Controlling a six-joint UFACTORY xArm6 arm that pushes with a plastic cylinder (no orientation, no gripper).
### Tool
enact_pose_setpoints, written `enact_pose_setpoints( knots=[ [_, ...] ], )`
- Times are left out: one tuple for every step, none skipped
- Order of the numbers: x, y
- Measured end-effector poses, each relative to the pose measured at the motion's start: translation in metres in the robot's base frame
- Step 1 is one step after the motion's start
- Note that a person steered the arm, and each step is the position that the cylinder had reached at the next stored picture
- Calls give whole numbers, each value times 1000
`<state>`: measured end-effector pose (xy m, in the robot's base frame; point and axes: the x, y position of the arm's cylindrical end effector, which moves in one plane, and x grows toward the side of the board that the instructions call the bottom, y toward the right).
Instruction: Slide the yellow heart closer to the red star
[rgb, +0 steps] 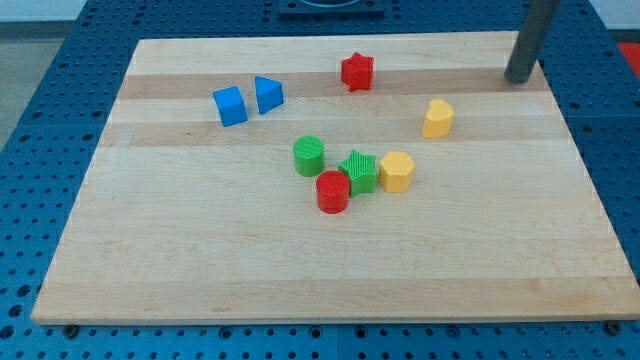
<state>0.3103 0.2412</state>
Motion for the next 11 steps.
enact_pose_setpoints(
  knots=[
    [37, -28],
    [68, -53],
    [82, -84],
    [83, -121],
    [75, -129],
    [57, -129],
    [36, -129],
    [21, -121],
    [6, -121],
    [-9, -121],
    [-15, -126]
  ],
)
